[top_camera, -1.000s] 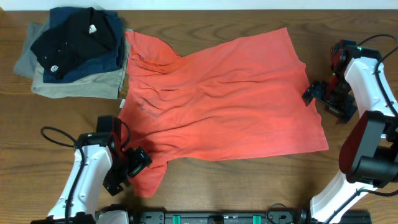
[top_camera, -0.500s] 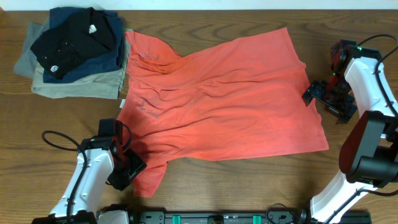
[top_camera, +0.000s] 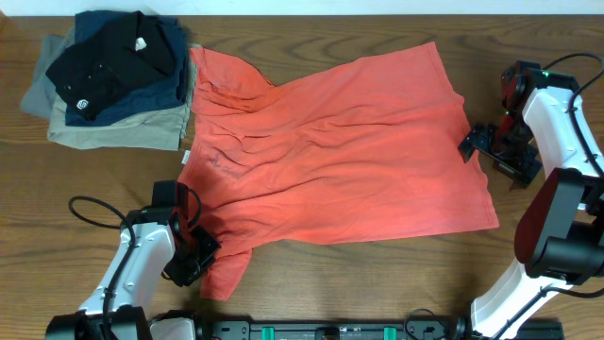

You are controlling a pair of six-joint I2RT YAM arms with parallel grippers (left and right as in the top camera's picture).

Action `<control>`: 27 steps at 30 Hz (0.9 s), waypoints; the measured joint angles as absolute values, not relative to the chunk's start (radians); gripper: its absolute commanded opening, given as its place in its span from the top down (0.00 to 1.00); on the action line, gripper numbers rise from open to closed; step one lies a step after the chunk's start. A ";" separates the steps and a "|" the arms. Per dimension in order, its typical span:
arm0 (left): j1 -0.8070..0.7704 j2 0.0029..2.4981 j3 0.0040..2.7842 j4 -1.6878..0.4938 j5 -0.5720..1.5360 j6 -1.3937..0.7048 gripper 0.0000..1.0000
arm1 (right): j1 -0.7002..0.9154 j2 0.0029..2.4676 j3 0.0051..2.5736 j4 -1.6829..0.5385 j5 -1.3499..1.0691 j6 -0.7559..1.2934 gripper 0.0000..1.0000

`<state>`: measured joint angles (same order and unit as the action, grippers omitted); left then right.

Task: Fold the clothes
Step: 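Move the right gripper to the front-right hem corner and grasp it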

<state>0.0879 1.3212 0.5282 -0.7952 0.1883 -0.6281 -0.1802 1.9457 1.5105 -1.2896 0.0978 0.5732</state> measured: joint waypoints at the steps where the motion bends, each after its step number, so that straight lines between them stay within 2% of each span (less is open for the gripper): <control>1: 0.088 1.321 0.529 -0.799 0.188 -0.628 0.94 | -0.180 1.946 1.510 -1.291 0.098 0.574 0.01; 14: 0.088 1.314 0.529 -0.825 0.184 -0.620 0.94 | -0.204 1.946 1.422 -1.225 0.094 0.630 0.01; 27: 0.088 1.314 0.529 -0.813 0.184 -0.620 0.94 | -0.385 1.940 1.210 -1.053 -0.001 0.620 0.01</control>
<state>0.0879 1.3144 0.5289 -0.8135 0.1841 -0.6201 -0.3847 1.9396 1.2102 -1.0527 -0.0013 0.6201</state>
